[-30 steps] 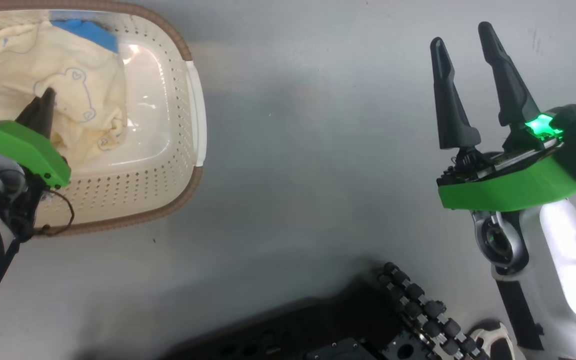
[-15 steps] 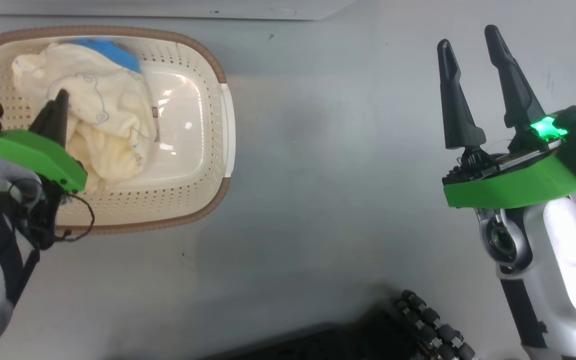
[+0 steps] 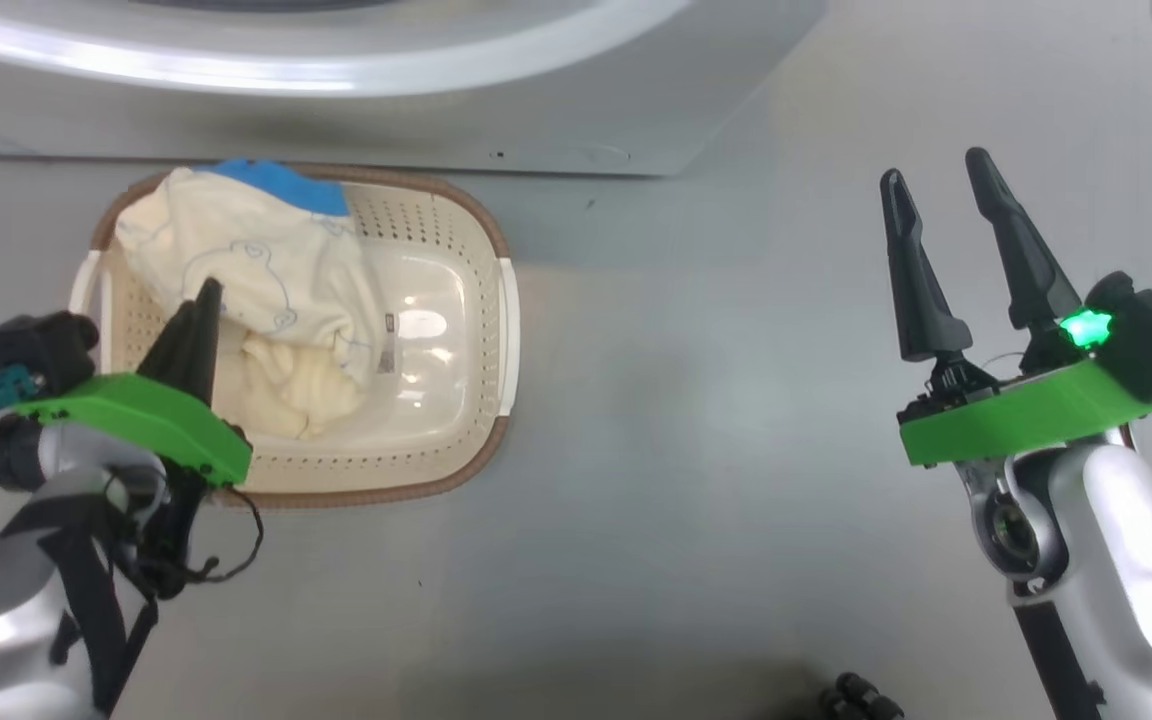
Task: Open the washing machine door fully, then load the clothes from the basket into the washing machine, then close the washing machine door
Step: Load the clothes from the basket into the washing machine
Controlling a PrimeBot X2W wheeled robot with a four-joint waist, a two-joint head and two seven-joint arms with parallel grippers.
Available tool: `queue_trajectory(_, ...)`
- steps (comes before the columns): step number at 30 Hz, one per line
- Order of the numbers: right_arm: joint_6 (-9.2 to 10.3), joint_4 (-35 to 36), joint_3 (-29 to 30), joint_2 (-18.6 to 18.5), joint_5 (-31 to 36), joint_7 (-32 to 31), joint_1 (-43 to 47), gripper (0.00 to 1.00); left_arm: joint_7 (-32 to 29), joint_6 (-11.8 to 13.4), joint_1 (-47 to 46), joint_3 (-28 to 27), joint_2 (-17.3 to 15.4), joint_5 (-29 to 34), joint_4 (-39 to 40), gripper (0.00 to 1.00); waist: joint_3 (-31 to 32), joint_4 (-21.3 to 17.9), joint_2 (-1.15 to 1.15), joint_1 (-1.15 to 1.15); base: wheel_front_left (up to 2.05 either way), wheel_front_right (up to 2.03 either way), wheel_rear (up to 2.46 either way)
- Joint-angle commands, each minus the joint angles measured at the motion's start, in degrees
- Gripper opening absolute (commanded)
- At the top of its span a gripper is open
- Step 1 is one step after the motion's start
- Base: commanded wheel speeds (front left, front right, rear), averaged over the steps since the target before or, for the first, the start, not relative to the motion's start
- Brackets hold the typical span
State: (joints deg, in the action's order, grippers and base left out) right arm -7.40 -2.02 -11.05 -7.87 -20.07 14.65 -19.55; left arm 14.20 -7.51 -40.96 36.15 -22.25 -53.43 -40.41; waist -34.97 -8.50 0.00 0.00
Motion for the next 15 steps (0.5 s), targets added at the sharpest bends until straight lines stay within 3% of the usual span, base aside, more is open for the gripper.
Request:
queue_trajectory(1, -0.09, 1.32, -0.42, -0.99, -0.52, 0.35, 1.53, 1.00, 0.79, 0.02, 1.00, -2.58, -1.68, 0.99, 1.63, 0.00, 3.10, 1.16, 0.00, 0.00, 0.00, 0.00, 0.00)
queue_trajectory(15, -0.09, -0.88, 0.33, -3.02, -2.23, 0.35, 8.25, 1.00, 0.80, 0.02, 12.17, -9.82, -0.35, 8.35, 10.04, 0.00, 14.28, 2.98, 0.00, 0.00, 0.00, 0.00, 0.00)
